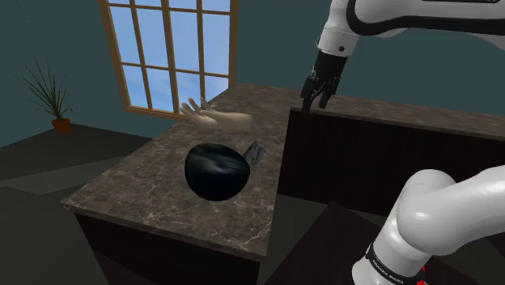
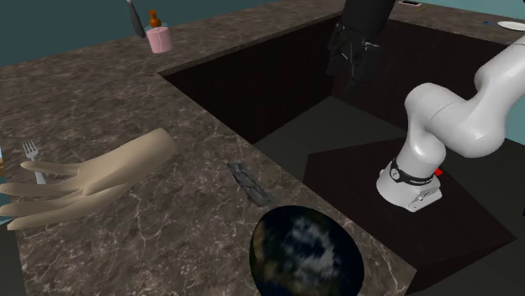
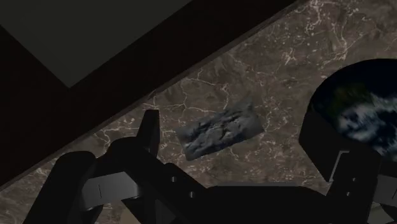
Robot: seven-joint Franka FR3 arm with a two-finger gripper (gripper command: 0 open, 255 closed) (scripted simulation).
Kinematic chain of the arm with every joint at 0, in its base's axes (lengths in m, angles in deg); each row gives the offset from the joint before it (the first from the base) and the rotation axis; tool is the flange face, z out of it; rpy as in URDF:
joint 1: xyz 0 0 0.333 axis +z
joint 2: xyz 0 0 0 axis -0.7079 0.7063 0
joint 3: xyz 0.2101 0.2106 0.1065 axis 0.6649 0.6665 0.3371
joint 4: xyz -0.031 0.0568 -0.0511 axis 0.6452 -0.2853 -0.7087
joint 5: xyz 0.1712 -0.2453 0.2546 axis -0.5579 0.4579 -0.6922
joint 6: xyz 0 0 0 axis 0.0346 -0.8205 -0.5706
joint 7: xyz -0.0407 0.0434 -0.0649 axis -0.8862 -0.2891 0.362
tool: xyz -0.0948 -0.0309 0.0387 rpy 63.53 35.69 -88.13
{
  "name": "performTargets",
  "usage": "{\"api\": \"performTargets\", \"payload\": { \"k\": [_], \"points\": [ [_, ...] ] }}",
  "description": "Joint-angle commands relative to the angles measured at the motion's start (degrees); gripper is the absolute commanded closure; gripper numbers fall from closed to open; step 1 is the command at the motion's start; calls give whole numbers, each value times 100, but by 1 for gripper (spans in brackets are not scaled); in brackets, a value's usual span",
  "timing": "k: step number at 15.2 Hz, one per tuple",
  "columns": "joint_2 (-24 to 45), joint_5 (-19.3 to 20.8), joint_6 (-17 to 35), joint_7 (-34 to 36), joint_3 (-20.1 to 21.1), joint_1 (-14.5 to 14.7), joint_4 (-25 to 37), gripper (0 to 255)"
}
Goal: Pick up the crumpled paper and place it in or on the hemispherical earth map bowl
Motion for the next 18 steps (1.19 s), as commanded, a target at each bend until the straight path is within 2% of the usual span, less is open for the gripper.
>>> {"api": "performTargets", "payload": {
  "k": [1,6,11,18],
  "points": [
    [0,0,0,0,0,0,0,0],
    [353,-260,1157,1502,489,-334,-597,0],
    [1011,-402,2311,3007,989,-694,-893,0],
    [2313,-215,3774,5242,1669,-1323,-830,0]
  ]
}}
